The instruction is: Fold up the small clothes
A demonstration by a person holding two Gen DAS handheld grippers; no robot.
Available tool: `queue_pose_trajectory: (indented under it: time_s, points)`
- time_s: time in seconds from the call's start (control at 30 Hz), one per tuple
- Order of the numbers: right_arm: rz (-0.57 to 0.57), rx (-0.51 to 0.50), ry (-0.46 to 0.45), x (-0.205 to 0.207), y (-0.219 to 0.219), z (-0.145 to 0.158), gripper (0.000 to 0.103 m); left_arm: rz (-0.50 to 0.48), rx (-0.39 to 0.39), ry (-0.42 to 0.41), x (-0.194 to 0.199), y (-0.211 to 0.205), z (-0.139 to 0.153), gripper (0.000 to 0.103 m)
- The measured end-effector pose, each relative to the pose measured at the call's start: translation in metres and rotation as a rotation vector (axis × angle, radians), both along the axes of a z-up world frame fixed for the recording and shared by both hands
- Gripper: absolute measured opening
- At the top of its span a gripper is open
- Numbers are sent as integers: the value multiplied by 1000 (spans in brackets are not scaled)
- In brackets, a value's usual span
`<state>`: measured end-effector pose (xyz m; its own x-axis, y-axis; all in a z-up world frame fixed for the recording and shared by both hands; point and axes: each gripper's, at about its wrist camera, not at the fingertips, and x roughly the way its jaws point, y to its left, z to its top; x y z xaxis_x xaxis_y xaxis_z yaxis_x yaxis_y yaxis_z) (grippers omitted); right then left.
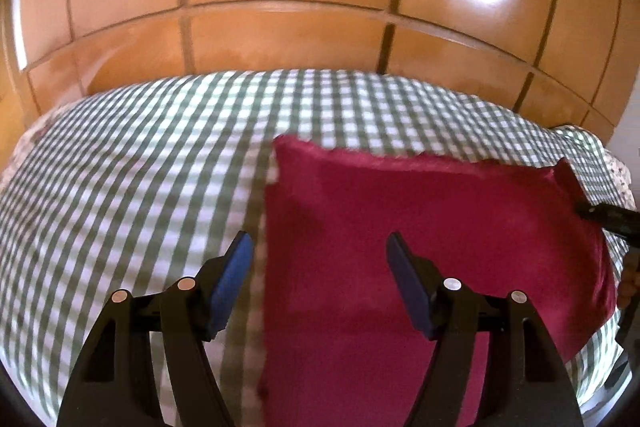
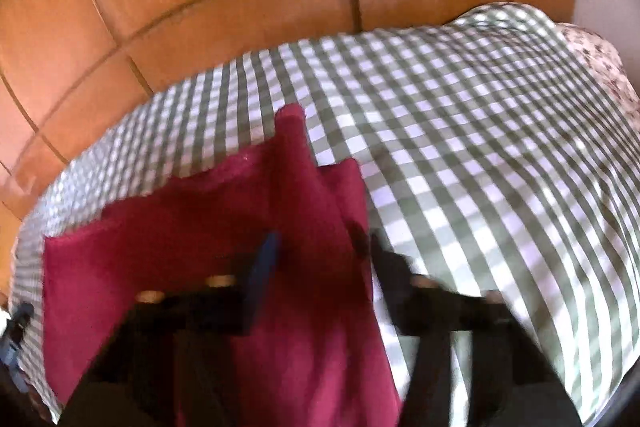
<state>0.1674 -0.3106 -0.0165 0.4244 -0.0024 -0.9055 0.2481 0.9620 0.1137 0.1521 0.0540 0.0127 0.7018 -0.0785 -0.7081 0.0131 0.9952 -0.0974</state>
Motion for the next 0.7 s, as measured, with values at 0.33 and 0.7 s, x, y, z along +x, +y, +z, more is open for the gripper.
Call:
queue_pose_trajectory:
  time_s: [0.33,0.7]
  points:
    - [-66,-8,15,8,-27,-29,14,64,-67,170,65,19,-67,84]
    - [-94,216,-39,-34,-52,10,77,104,24,53,20,14,-22,84]
